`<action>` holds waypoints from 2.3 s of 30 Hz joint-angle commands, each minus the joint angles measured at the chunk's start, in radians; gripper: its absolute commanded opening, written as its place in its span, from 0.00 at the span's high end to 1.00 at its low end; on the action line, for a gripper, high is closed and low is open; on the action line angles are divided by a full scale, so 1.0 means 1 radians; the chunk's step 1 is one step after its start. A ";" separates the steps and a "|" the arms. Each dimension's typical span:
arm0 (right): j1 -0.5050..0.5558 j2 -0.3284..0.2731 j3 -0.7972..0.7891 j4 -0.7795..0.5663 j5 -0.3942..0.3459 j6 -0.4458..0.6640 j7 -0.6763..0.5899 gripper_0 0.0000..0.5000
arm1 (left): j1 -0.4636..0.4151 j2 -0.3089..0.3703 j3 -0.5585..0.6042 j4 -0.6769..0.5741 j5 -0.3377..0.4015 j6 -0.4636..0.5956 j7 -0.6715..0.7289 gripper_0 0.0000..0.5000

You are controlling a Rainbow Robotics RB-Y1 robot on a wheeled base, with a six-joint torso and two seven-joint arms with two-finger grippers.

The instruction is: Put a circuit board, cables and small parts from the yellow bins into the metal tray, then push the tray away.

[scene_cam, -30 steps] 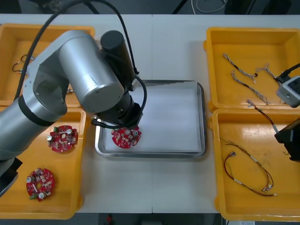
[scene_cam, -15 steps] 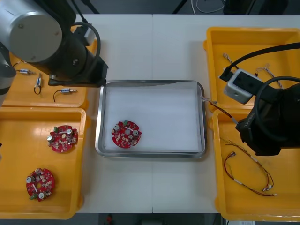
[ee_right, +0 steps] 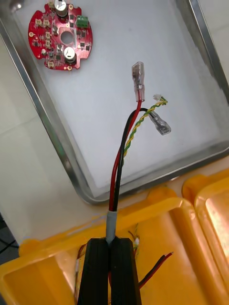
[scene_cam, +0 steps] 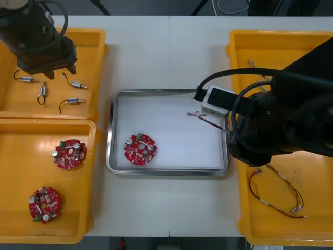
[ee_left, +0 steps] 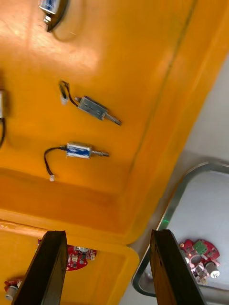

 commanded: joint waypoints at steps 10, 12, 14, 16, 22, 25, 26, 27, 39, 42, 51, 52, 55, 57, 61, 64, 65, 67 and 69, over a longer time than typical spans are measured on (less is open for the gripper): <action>-0.048 0.130 0.181 0.136 0.237 0.003 0.377 1.00 | -0.141 0.039 0.184 0.311 -0.156 -0.005 -0.013 0.00; -0.046 0.144 0.198 0.159 0.268 0.000 0.397 1.00 | -0.141 0.045 0.201 0.337 -0.170 -0.016 -0.016 0.00; -0.043 0.160 0.213 0.190 0.291 -0.012 0.409 1.00 | -0.141 0.054 0.210 0.362 -0.173 -0.034 -0.016 0.00; -0.038 0.185 0.224 0.230 0.307 -0.032 0.409 1.00 | -0.141 0.059 0.221 0.398 -0.176 -0.070 -0.013 0.00; -0.037 0.223 0.293 0.317 0.372 -0.101 0.406 1.00 | -0.141 0.063 0.229 0.489 -0.195 -0.188 -0.002 0.00; -0.037 0.222 0.346 0.355 0.409 -0.161 0.401 1.00 | -0.141 0.063 0.230 0.538 -0.198 -0.251 -0.002 0.00; -0.037 0.222 0.352 0.366 0.412 -0.172 0.401 1.00 | -0.141 0.063 0.230 0.547 -0.198 -0.263 -0.005 0.00; -0.037 0.222 0.368 0.389 0.413 -0.192 0.404 1.00 | -0.141 0.063 0.230 0.566 -0.198 -0.286 -0.005 0.00; -0.038 0.245 0.445 0.542 0.396 -0.307 0.415 1.00 | -0.140 0.063 0.213 0.708 -0.222 -0.475 0.002 0.00; -0.037 0.256 0.445 0.547 0.416 -0.308 0.415 1.00 | -0.141 0.062 0.203 0.734 -0.227 -0.513 0.010 0.00; -0.020 0.254 0.445 0.547 0.427 -0.327 0.401 0.00 | -0.141 0.043 0.177 0.825 -0.245 -0.648 0.007 0.00; -0.020 0.254 0.443 0.547 0.429 -0.330 0.403 0.00 | -0.141 0.043 0.170 0.831 -0.245 -0.657 0.008 0.00; -0.020 0.254 0.434 0.538 0.427 -0.334 0.410 0.00 | -0.141 0.031 0.149 0.860 -0.244 -0.711 0.012 0.00; -0.015 0.254 0.420 0.526 0.427 -0.331 0.412 0.00 | -0.141 0.023 0.137 0.885 -0.238 -0.746 0.010 0.00; -0.011 0.253 0.394 0.512 0.426 -0.311 0.414 0.00 | -0.140 0.011 0.111 0.923 -0.238 -0.801 0.012 0.00; -0.009 0.253 0.366 0.490 0.426 -0.270 0.412 0.00 | -0.140 0.000 0.085 0.964 -0.238 -0.867 0.012 0.00; -0.006 0.253 0.348 0.475 0.427 -0.248 0.412 0.00 | -0.141 -0.003 0.077 0.983 -0.238 -0.890 0.010 0.00; -0.002 0.253 0.322 0.446 0.435 -0.215 0.414 0.00 | -0.141 -0.007 0.068 0.995 -0.238 -0.907 0.010 0.00; 0.009 0.253 0.285 0.400 0.453 -0.162 0.414 0.00 | -0.141 -0.012 0.062 1.006 -0.241 -0.915 0.012 0.00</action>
